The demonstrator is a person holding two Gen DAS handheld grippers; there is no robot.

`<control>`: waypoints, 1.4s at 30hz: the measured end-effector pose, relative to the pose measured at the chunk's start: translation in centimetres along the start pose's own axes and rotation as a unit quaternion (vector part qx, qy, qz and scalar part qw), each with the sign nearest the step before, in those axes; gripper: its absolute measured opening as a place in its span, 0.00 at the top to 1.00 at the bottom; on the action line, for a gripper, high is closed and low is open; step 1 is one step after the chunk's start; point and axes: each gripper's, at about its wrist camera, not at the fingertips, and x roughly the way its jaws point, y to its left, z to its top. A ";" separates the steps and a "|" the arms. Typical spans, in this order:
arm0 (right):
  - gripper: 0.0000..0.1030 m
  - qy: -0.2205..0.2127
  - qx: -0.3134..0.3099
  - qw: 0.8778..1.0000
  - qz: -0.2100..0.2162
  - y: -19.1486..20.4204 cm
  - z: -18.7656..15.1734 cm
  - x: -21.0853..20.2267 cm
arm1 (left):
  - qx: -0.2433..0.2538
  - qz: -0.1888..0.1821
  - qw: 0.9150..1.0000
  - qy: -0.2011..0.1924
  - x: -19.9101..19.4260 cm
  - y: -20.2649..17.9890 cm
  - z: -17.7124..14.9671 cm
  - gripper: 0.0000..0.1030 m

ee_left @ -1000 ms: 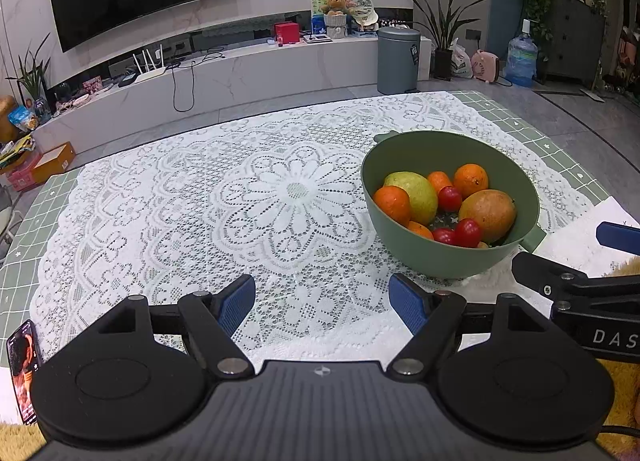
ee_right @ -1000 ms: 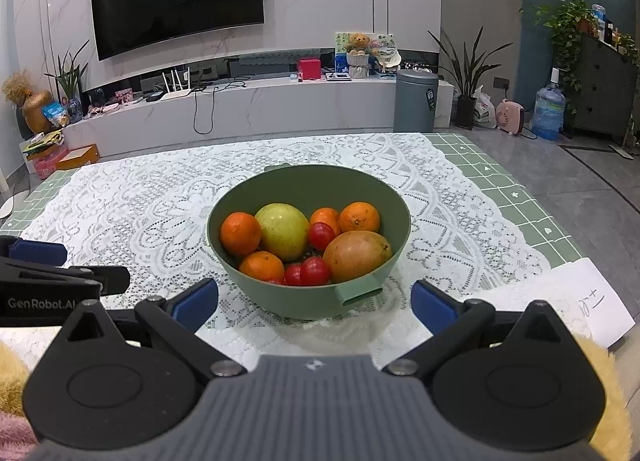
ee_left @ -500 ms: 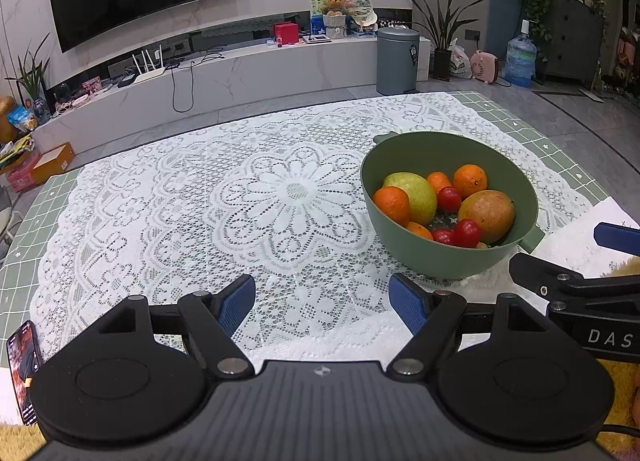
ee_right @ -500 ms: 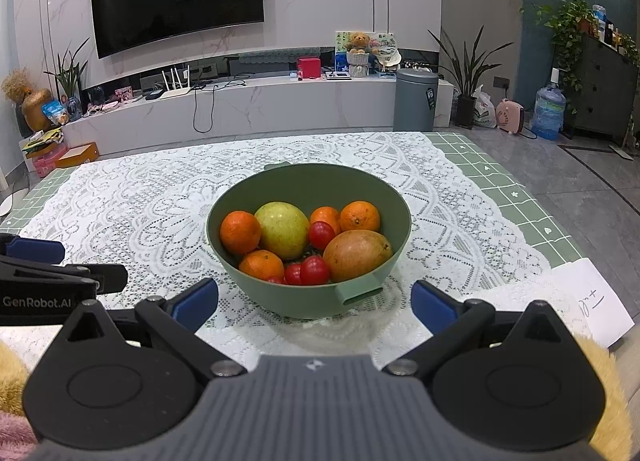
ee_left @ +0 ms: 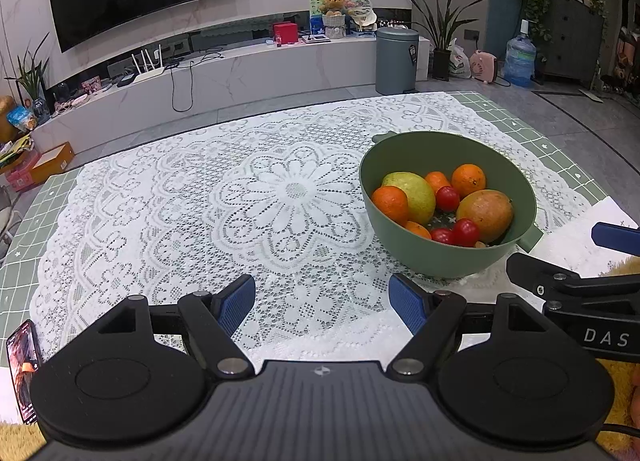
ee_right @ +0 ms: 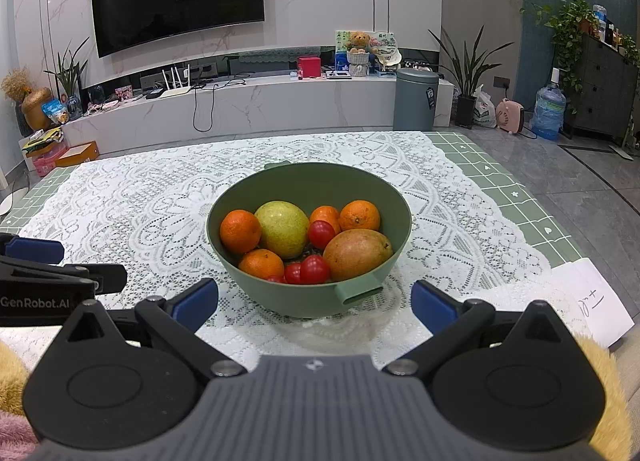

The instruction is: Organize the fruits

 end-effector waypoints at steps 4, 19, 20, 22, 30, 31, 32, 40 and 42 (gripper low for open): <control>0.04 0.000 0.000 1.000 0.000 0.0 0.0 0.0 | 0.002 0.001 1.000 -0.001 -0.1 -0.1 0.0 0.13; 0.04 0.000 -0.001 1.000 0.000 0.0 0.0 0.0 | 0.001 0.001 1.000 -0.003 -0.4 0.0 0.2 0.13; 0.04 0.000 -0.001 1.000 0.000 0.0 0.0 0.0 | 0.001 0.001 1.000 -0.004 -0.4 0.0 0.2 0.13; 0.04 0.000 -0.001 1.000 0.000 0.0 0.0 0.0 | 0.001 0.001 1.000 -0.004 -0.5 0.0 0.2 0.13; 0.04 0.000 -0.001 1.000 0.000 0.1 0.0 0.0 | 0.001 0.001 1.000 -0.002 -0.5 0.0 0.3 0.15; 0.04 0.000 -0.001 1.000 0.000 0.1 0.0 0.0 | 0.001 0.001 1.000 -0.002 -0.5 -0.1 0.3 0.16; 0.04 0.000 -0.001 1.000 0.000 0.1 0.0 0.0 | 0.001 0.001 1.000 -0.001 -0.5 -0.1 0.3 0.16; 0.04 0.000 0.000 1.000 0.000 0.1 0.0 0.0 | 0.000 0.005 1.000 0.001 -0.4 -0.1 0.2 0.16; 0.04 0.000 -0.001 1.000 0.000 0.1 0.0 0.0 | -0.001 0.006 1.000 0.000 -0.5 0.0 0.3 0.16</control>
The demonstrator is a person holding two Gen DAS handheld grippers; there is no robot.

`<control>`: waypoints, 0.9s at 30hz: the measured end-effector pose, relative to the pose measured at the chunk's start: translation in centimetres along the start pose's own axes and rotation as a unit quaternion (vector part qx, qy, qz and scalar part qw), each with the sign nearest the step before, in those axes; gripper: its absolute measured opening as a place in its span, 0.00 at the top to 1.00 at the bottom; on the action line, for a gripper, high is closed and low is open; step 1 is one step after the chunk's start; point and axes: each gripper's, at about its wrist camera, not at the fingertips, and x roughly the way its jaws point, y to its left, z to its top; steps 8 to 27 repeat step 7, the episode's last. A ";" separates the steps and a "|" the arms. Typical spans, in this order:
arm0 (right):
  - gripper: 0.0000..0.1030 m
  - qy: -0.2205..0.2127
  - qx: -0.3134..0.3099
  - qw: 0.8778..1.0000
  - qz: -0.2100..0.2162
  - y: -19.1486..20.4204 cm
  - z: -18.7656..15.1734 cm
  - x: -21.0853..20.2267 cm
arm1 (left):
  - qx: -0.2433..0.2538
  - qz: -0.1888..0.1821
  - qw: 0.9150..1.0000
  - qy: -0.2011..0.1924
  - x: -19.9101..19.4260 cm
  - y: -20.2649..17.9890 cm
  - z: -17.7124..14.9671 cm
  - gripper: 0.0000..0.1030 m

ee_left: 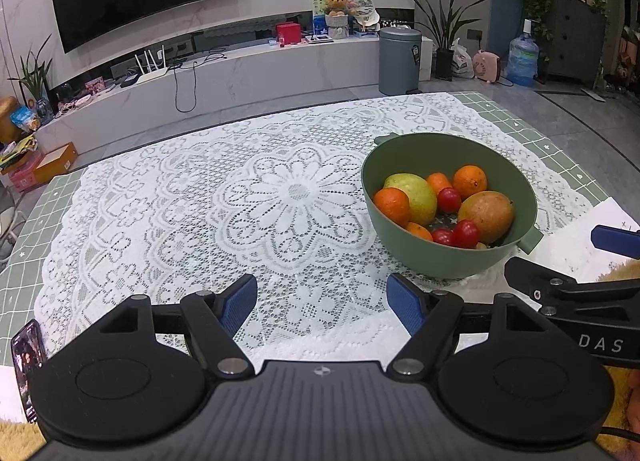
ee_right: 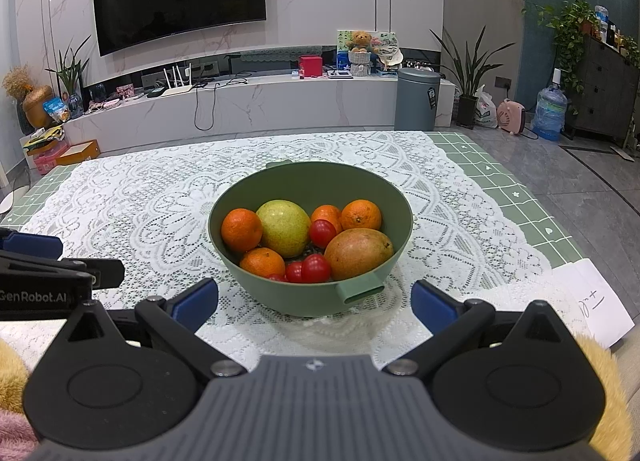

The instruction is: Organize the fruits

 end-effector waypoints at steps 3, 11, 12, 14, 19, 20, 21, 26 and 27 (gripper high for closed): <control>0.04 0.001 -0.002 1.000 0.000 0.0 -0.1 0.1 | -0.001 0.001 1.000 -0.002 -0.1 0.1 0.0 0.16; 0.04 0.001 -0.002 1.000 0.000 0.0 -0.1 0.2 | -0.006 -0.006 1.000 -0.005 -0.2 0.3 -0.1 0.16; 0.04 0.001 -0.002 1.000 0.000 0.0 -0.1 0.2 | -0.006 -0.006 1.000 -0.005 -0.2 0.3 -0.1 0.16; 0.04 0.001 -0.002 1.000 0.000 0.0 -0.1 0.2 | -0.006 -0.006 1.000 -0.005 -0.2 0.3 -0.1 0.16; 0.04 0.001 -0.002 1.000 0.000 0.0 -0.1 0.2 | -0.006 -0.006 1.000 -0.005 -0.2 0.3 -0.1 0.16; 0.04 0.001 -0.002 1.000 0.000 0.0 -0.1 0.2 | -0.006 -0.006 1.000 -0.005 -0.2 0.3 -0.1 0.16; 0.04 0.001 -0.002 1.000 0.000 0.0 -0.1 0.2 | -0.006 -0.006 1.000 -0.005 -0.2 0.3 -0.1 0.16; 0.04 0.001 -0.002 1.000 0.000 0.0 -0.1 0.2 | -0.006 -0.006 1.000 -0.005 -0.2 0.3 -0.1 0.16; 0.04 0.001 -0.002 1.000 0.000 0.0 -0.1 0.2 | -0.006 -0.006 1.000 -0.005 -0.2 0.3 -0.1 0.16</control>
